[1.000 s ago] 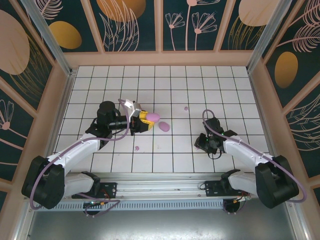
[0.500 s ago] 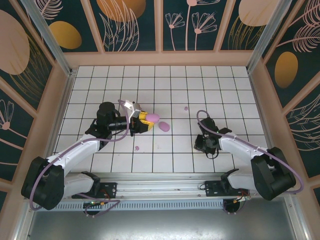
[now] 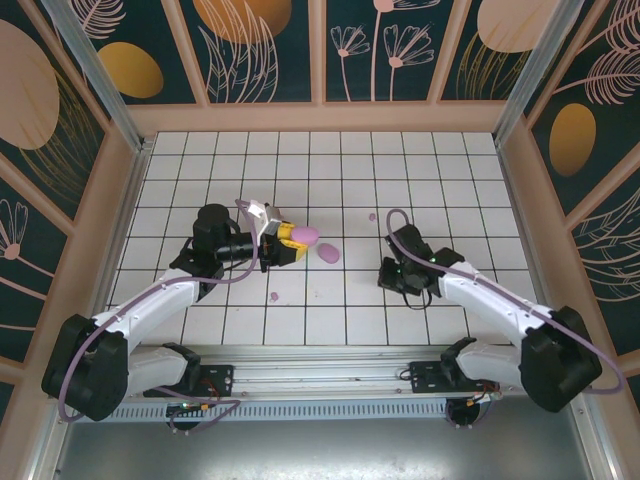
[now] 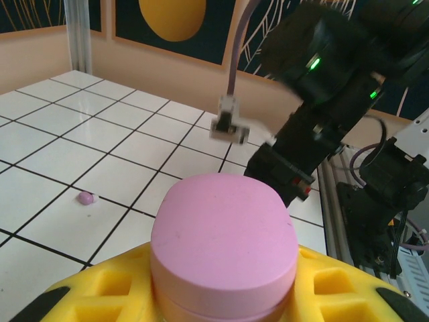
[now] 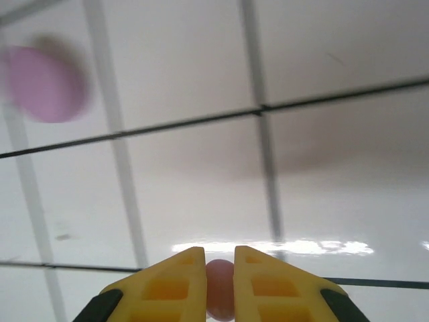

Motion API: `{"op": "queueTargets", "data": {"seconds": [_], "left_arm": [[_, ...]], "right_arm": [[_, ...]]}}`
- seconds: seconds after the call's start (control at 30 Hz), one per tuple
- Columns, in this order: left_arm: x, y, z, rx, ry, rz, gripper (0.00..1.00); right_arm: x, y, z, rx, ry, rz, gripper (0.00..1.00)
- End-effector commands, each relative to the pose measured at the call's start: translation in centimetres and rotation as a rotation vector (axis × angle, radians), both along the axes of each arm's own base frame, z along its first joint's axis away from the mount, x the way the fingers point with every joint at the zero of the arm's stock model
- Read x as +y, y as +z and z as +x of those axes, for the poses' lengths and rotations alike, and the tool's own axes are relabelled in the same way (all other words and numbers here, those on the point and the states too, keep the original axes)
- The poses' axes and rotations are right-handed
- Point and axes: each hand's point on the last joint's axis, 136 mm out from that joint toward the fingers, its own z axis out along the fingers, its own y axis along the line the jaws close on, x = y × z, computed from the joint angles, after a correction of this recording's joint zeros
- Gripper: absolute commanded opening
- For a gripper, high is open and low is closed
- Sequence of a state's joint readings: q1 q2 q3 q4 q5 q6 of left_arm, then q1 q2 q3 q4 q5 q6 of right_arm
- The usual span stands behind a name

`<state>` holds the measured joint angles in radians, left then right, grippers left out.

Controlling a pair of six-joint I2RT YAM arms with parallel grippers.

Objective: Insert the wireless bluetooth earbuds into the charging case

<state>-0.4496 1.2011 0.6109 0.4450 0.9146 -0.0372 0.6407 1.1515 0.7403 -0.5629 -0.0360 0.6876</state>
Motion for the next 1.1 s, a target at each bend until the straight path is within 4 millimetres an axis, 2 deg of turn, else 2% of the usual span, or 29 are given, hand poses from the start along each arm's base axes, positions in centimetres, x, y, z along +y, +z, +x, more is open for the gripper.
{"op": "queueTargets", "data": {"seconds": [0.0, 0.07, 0.17, 0.27, 0.4, 0.53, 0.73, 0.83, 1.07], "left_arm": [[0.0, 0.9, 0.1, -0.025, -0.007, -0.021, 0.0], [0.0, 0.9, 0.1, -0.019, -0.009, -0.024, 0.0], [0.0, 0.9, 0.2, -0.014, -0.004, -0.024, 0.0], [0.0, 1.0, 0.1, -0.008, -0.008, -0.024, 0.0], [0.0, 1.1, 0.0, -0.008, -0.01, -0.022, 0.0], [0.1, 1.3, -0.2, -0.013, -0.014, -0.022, 0.0], [0.0, 1.3, -0.5, -0.011, -0.026, -0.023, 0.0], [0.0, 1.1, -0.6, -0.011, -0.029, -0.019, 0.0], [0.0, 1.0, -0.7, -0.008, -0.035, -0.02, 0.0]], "right_arm": [[2.7, 5.5, 0.2, -0.14, 0.107, 0.04, 0.09], [5.4, 8.5, -0.3, -0.202, 0.192, 0.08, 0.08], [9.3, 11.7, -1.4, -0.263, 0.321, 0.123, 0.08], [12.6, 13.7, -2.4, -0.3, 0.435, 0.141, 0.07], [15.5, 14.7, -2.5, -0.317, 0.518, 0.137, 0.07], [16.5, 15.5, -1.3, -0.354, 0.525, 0.121, 0.07], [15.3, 16.9, 1.4, -0.402, 0.439, 0.105, 0.06], [14.9, 17.5, 1.9, -0.419, 0.42, 0.117, 0.06], [15.6, 17.8, 2.0, -0.42, 0.446, 0.121, 0.06]]}}
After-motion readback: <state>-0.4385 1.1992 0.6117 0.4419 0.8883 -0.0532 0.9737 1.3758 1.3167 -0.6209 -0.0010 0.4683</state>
